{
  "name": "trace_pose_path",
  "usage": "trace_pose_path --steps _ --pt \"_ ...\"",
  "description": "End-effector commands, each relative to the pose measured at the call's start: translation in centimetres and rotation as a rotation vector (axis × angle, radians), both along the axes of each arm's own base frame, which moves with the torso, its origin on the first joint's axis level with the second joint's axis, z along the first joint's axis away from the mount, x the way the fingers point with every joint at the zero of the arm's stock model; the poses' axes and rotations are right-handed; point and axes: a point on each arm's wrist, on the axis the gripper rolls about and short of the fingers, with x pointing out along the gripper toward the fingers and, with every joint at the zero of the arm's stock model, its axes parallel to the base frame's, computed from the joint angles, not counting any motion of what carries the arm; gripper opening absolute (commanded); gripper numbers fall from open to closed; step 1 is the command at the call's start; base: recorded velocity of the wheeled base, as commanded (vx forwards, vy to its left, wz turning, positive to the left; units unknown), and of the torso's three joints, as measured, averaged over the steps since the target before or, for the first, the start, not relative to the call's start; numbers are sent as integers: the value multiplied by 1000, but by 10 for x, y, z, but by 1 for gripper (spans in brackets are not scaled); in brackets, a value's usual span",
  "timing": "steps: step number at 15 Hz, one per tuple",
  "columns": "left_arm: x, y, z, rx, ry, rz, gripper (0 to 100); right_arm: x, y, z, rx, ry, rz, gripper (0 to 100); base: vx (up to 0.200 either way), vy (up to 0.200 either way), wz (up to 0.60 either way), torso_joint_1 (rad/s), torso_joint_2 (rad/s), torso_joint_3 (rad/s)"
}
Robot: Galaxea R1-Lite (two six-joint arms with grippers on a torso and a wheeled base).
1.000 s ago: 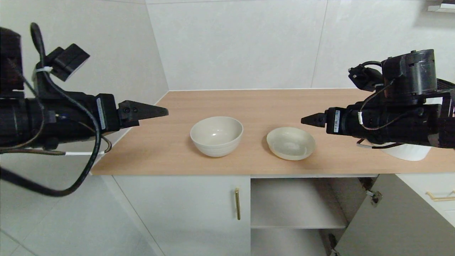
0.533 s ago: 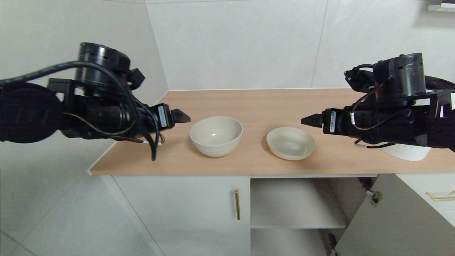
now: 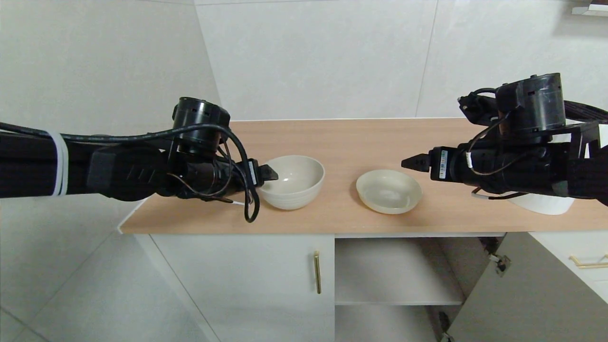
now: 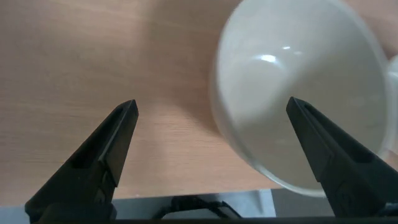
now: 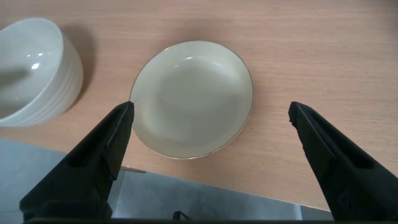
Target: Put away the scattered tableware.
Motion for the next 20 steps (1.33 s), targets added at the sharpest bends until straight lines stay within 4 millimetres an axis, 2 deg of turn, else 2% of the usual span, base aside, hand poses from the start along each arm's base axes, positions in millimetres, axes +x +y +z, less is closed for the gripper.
trace_pose_path --steps 1,3,4,9,11,14,15,18,20 --pt "6 -2 -11 10 26 2 100 0 0 0 -1 1 0 100 0 0 0 0 0 0" --pt "7 -3 -10 8 23 1 100 0 0 1 1 -3 0 100 0 0 0 0 0 0" --pt "7 -3 -10 7 24 0 0 -1 0 1 3 -4 0 100 0 0 0 0 0 0" --pt "7 -3 -1 -19 -51 7 0 -1 0 2 3 -7 -2 100 0 0 0 0 0 0" --pt "1 -1 10 -44 -76 26 0 -1 0 2 1 -8 -8 100 0 0 0 0 0 0" --pt "-24 2 35 -83 -148 2 0 3 1 -2 -12 -1 -24 100 0 0 0 0 0 0" --pt "-26 3 36 -87 -168 -1 0 4 1 -4 -17 4 -25 100 0 0 0 0 0 0" --pt "-24 2 32 -89 -183 -3 0 20 6 -23 -57 42 -71 100 0 0 0 0 0 0" --pt "-25 3 34 -90 -187 -3 0 42 8 -41 -85 41 -145 100 0 0 0 0 0 0"
